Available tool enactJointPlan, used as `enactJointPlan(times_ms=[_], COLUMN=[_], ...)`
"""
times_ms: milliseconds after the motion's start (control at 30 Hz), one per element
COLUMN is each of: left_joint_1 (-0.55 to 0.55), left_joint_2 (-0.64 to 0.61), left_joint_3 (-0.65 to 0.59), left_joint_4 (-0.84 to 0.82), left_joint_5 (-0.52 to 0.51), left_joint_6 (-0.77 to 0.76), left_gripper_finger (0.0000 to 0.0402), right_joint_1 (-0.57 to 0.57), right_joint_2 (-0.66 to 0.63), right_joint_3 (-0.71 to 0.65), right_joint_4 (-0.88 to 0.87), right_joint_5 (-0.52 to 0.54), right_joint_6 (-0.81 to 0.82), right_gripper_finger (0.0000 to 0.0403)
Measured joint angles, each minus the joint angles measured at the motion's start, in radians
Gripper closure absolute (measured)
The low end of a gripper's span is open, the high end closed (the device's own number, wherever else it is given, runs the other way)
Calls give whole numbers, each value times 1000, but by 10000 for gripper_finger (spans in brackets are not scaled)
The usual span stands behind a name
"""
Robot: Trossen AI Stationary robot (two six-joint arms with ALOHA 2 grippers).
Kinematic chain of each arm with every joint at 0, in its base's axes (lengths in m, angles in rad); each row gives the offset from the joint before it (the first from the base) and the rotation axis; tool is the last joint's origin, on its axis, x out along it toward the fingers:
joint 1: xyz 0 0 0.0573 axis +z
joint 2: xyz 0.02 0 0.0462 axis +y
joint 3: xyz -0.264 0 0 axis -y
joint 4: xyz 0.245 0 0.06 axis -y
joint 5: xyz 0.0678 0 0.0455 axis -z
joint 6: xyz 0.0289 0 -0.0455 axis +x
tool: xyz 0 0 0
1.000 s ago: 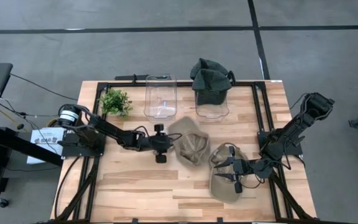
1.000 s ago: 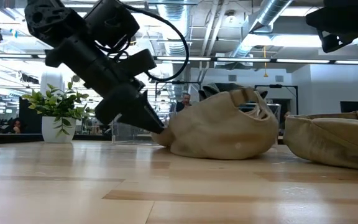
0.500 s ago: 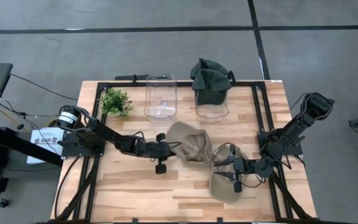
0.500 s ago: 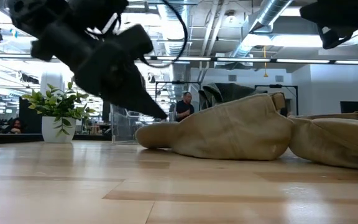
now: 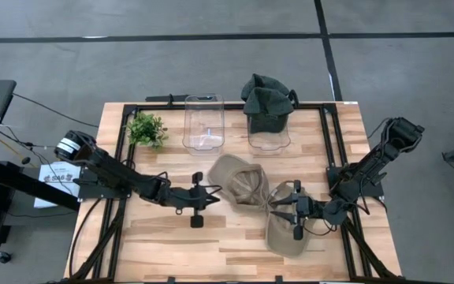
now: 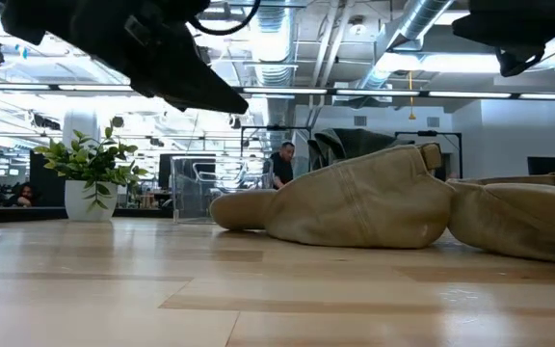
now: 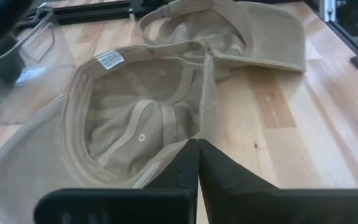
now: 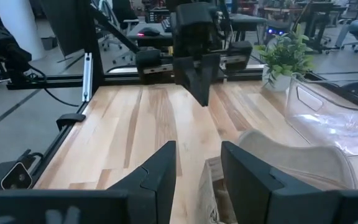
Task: Pick & Place hat
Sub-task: Put the left brown cap into the left transparent bin
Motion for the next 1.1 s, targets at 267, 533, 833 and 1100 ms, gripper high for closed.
enactJointPlan(times_ms=[267,533,833,1100], left_joint_1=[101,118,118,127], left_joint_2=[58,132,152,152], left_joint_3=[0,0,0,0], left_joint_4=[-7,-10,-10,-25], left_joint_5=[79,101,2,63], left_joint_6=[-9,172,270,274], left_gripper_finger=[347,304,286,286], right_joint_1=[0,2,1,1], right_joint_2=[0,0,0,0], right_joint_3=[0,0,0,0], right_joint_4=[-4,-5,-6,-6], right_joint_5=[-4,-18,-33,-33], right_joint_6=[0,0,0,0], right_gripper_finger=[285,285,285,285])
